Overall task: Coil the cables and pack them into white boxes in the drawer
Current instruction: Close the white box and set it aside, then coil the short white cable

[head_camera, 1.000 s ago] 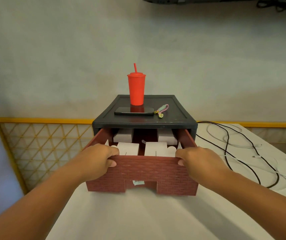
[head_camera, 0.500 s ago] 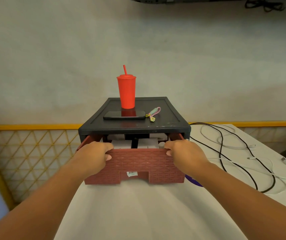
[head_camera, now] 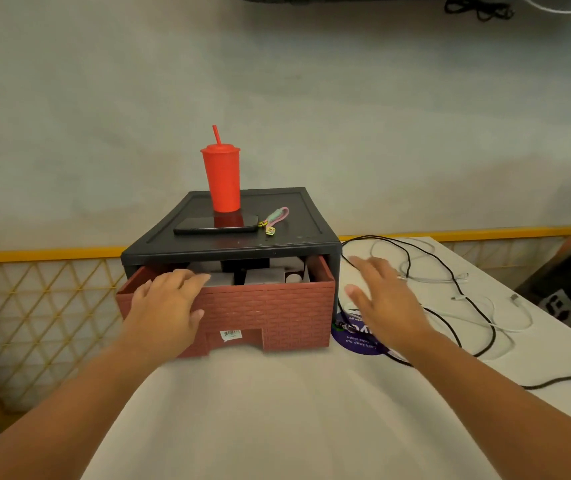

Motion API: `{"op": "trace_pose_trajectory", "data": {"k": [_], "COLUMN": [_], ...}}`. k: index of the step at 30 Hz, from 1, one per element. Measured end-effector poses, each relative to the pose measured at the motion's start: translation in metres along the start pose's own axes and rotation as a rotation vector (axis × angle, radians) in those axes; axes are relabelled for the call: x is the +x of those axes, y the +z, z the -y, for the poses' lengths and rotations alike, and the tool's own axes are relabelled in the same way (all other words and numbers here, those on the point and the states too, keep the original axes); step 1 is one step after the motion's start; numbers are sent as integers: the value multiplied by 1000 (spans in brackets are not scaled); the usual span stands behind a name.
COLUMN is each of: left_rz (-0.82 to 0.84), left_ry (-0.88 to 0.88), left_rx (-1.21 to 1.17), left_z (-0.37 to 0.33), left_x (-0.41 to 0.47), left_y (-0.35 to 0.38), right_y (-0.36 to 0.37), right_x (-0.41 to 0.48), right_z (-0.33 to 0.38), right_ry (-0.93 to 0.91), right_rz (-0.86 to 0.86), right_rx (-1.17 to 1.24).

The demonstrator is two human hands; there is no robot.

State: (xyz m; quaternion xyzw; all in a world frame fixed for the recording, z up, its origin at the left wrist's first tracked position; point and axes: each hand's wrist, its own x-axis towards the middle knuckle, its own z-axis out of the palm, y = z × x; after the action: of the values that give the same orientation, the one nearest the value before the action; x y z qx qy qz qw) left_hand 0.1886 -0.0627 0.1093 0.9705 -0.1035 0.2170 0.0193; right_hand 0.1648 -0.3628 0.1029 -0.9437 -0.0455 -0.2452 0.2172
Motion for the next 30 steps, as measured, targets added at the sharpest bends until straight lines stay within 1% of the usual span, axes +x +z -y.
{"op": "trace_pose_trajectory", "data": {"k": [2,4,5,7,9,11,15,18,20,22,25,27,30], "left_rz": [-107,-170,-170,-150,-103,-10,140,211,245,265,288,292,286], "left_ry": [85,191,235,334,423,465,493,498,495,489,471,458,444], "left_rx": [-92,-154,-168,-192,-225,-283,-333,-341,-348,-352,-372,-392,-424], "left_z": [-15,-35,-47,-69,-90,-108,-134,-147,-153,-156,-157,-157,-157], "left_x": [-6,-10,-13,-17,-21,-22,-21,-20,-20,-19,-17,-17,-17], "left_y": [0,1,2,4,9,15,25,32,34,35,33,32,30], "right_y": [-2,-5,-7,-12,-16,-15,-8,-4,-2,-3,-10,-18,-32], "right_x": [-3,-10,-14,-23,-33,-41,-49,-48,-47,-46,-44,-41,-33], "right_z": [-36,-72,-87,-110,-124,-130,-132,-133,-134,-133,-134,-132,-129], "right_ry": [185,380,452,525,528,466,268,167,137,155,283,337,318], "right_rz": [14,66,110,223,331,396,441,517,543,509,399,319,198], "right_rx": [8,-8,-23,-72,-94,-111,-217,-263,-265,-185,32,123,154]}}
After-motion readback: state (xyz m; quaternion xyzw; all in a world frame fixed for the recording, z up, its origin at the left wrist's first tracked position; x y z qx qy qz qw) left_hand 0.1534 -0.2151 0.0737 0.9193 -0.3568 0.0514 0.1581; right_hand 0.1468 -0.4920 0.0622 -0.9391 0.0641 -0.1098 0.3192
